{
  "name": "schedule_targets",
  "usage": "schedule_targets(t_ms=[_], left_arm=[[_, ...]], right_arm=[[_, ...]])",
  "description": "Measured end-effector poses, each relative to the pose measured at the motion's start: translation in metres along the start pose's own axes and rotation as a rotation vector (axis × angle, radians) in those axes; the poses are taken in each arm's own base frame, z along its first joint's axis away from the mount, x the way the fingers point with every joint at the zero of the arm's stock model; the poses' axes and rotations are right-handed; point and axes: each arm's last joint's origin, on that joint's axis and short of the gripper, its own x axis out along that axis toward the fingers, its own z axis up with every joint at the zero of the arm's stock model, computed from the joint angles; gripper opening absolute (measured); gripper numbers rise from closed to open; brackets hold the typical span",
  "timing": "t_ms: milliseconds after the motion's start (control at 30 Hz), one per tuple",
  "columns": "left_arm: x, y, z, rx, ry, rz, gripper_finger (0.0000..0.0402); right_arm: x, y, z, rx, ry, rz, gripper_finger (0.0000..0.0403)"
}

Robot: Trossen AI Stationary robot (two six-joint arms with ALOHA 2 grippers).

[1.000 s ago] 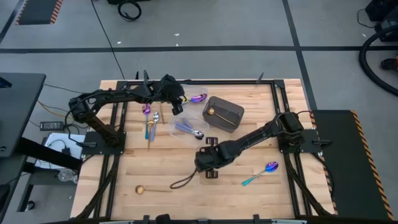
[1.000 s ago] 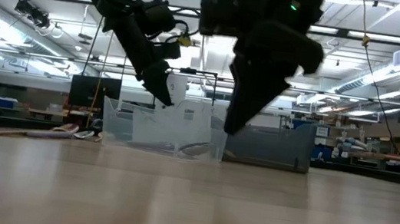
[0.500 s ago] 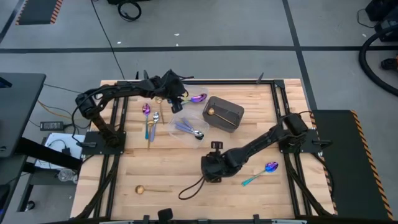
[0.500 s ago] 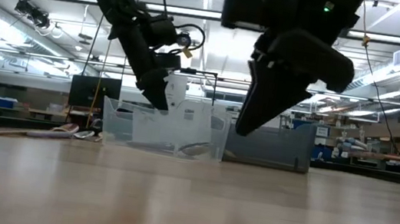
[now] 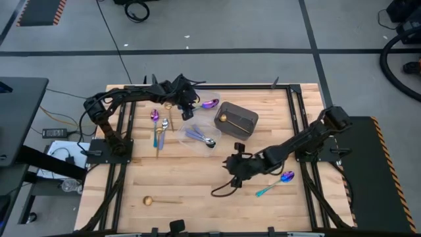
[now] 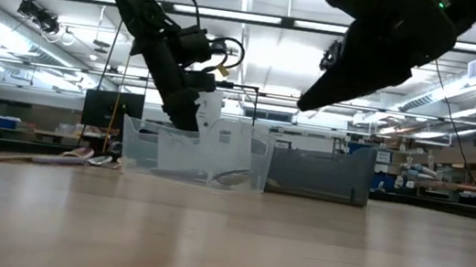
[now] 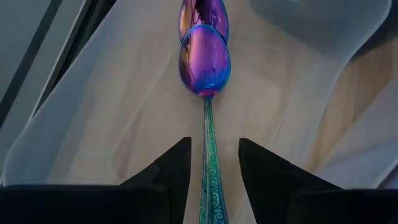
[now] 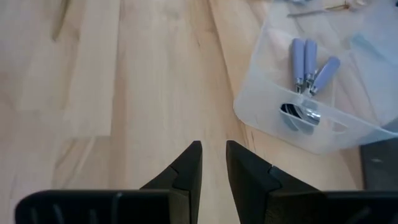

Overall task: Sort silverware by color (type)
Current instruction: Adjust the blue spoon in the top transparent bin

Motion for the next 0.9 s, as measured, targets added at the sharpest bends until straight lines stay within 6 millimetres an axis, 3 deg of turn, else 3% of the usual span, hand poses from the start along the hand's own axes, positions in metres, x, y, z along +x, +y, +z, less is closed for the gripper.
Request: schedule_targets(t_ms=[400,633,900], left_arm=[[0.023,0.004,0.012,0.016,0.096,-0.022,0.0142],[0.039,0.005,0.006,0.014,0.203,-0.03,0.0142],[0.039,0.005,0.005,0.005,0.224,-0.006,0.0141]], right_arm=[[0.0,-0.008,-0.025,0.053,-0.129,0.028,0.0083],[0.0,-0.008,-0.025,0.05,-0.133,0.028,0.0083],[0.0,-0.008,-0.025,0.041,-0.126,0.029,0.0083]])
